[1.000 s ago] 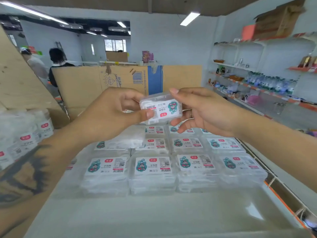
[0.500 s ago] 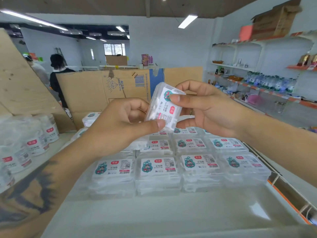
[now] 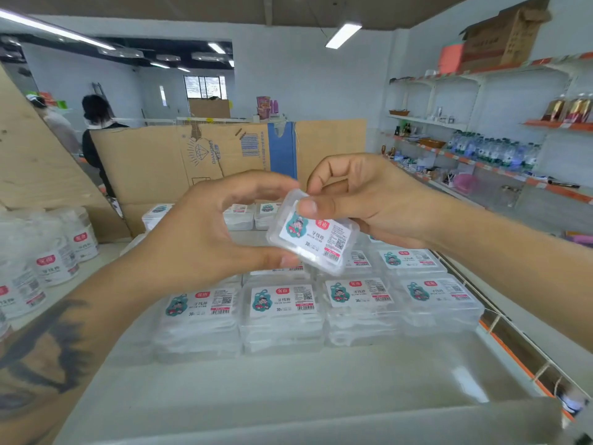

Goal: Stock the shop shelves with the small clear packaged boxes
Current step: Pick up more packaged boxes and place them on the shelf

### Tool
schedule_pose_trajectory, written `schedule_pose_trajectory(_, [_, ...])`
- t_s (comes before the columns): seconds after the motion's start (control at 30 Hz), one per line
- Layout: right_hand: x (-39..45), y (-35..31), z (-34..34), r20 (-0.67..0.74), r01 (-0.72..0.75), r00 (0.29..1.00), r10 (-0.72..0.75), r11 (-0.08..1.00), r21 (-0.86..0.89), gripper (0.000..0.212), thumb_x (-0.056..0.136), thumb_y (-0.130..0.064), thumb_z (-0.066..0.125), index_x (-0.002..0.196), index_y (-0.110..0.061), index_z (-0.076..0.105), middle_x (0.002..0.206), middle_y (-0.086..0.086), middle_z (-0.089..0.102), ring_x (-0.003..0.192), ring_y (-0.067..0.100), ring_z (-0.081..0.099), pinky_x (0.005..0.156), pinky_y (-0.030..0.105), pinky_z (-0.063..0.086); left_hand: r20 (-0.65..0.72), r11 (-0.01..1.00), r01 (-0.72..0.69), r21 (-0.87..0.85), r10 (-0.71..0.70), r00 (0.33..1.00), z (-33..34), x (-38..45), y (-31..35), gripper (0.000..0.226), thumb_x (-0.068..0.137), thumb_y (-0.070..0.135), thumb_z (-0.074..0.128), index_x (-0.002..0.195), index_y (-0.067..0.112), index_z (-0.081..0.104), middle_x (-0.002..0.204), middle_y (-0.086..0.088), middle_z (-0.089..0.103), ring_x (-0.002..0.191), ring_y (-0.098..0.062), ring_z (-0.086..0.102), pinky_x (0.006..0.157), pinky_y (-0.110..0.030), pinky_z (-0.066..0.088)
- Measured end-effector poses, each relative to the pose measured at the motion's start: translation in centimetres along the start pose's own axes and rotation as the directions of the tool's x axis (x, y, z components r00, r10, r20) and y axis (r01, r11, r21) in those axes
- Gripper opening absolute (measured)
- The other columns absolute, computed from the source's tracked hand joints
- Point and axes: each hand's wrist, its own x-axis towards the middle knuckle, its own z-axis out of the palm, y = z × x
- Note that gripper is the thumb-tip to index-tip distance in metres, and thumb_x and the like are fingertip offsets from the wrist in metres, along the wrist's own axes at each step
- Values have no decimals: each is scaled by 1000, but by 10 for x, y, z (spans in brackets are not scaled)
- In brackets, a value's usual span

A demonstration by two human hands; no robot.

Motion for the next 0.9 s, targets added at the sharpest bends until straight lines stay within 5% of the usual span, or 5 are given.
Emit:
schedule_pose_trajectory(0.2, [-14,-26,-7,124,35,991,39,837,-546,45,76,-20,86,119,-16,71,106,-4,77,96,13,72,83,19,55,-145,985,145,95,-131,981,12,1,0,63,52,60,94,106,40,69,107,26,73,109,6,65,104,-31,48])
schedule_pose_trajectory(0.37, [-16,-35,-9,80,51,996,48,433,-900,57,71,-45,87,124,-36,67,107,-23,66,98,-5,60,86,18,49,-97,979,175,109,-164,982,26,7,-2,63,57,67,86,112,41,68,111,30,70,111,11,62,100,-18,45])
schedule_pose_trajectory(0.67, [-7,-20,-83,-247,-256,966,71,219,-942,59,79,-28,79,133,-35,57,123,-15,57,108,16,53,89,31,40,154,840,240,487,-353,923,-22,-1,-12,94,57,91,67,141,50,50,140,33,49,129,5,44,106,-23,33])
schedule_pose_trajectory(0.77, [-2,1,-100,-296,-336,937,185,252,-908,58,81,-24,79,134,-33,56,128,-12,56,117,17,54,95,32,41,184,843,267,466,-388,903,-27,-2,-20,76,66,67,80,135,48,57,139,27,54,129,-2,50,109,-30,38])
schedule_pose_trajectory(0.9, [1,28,-107,-279,-357,924,260,332,-873,62,84,-27,81,139,-34,53,140,-11,54,131,15,51,102,31,38,209,853,263,451,-387,898,-32,-4,-30,73,58,83,76,125,62,55,129,39,55,124,10,50,102,-27,40])
